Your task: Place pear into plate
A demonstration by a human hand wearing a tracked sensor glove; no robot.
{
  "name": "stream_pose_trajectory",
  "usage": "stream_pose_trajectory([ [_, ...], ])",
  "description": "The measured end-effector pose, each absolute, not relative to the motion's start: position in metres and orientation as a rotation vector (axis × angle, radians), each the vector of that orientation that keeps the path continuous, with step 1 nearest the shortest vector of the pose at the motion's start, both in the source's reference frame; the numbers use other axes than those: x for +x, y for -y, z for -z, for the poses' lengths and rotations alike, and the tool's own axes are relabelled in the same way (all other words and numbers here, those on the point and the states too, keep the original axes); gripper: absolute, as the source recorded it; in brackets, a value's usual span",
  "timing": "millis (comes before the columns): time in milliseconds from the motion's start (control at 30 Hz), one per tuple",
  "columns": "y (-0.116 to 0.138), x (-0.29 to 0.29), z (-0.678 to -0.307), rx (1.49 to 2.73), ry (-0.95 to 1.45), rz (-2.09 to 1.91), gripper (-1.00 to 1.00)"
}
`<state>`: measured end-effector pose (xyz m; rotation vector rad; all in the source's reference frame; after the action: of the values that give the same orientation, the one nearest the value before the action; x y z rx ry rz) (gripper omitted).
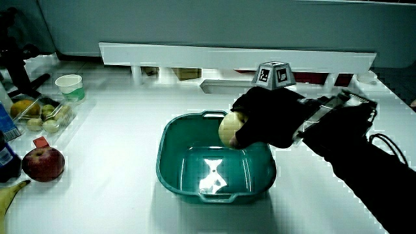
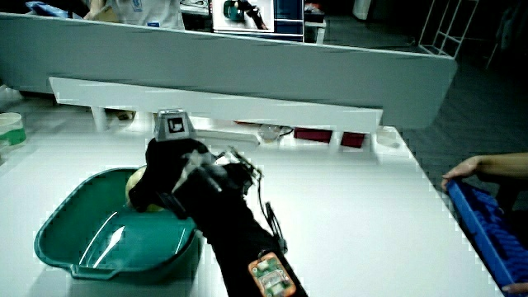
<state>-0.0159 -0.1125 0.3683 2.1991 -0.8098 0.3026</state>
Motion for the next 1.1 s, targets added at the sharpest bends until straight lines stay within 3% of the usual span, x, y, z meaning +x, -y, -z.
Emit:
stream_pose_trajectory([
  [67, 0.104, -0.022, -0.352, 2.339, 0.793, -0.3, 0.0],
  [200, 0.098, -0.032, -0.373, 2.367, 0.749, -0.16, 0.0],
  [233, 0.096, -0.036, -0.381, 2.298, 0.77, -0.185, 0.0],
  [267, 0.094, -0.038, -0.385, 2.349, 0.733, -0.114, 0.0],
  [367, 0.09, -0.045, -0.4, 2.278, 0.737, -0.076, 0.0],
  [500, 0.083, -0.051, -0.411, 2.289, 0.758, -0.062, 0.0],
  [667, 0.076, -0.057, -0.433, 2.217, 0.729, 0.006, 0.0],
  [1100, 0.077, -0.052, -0.452, 2.142, 0.629, 0.028, 0.0],
])
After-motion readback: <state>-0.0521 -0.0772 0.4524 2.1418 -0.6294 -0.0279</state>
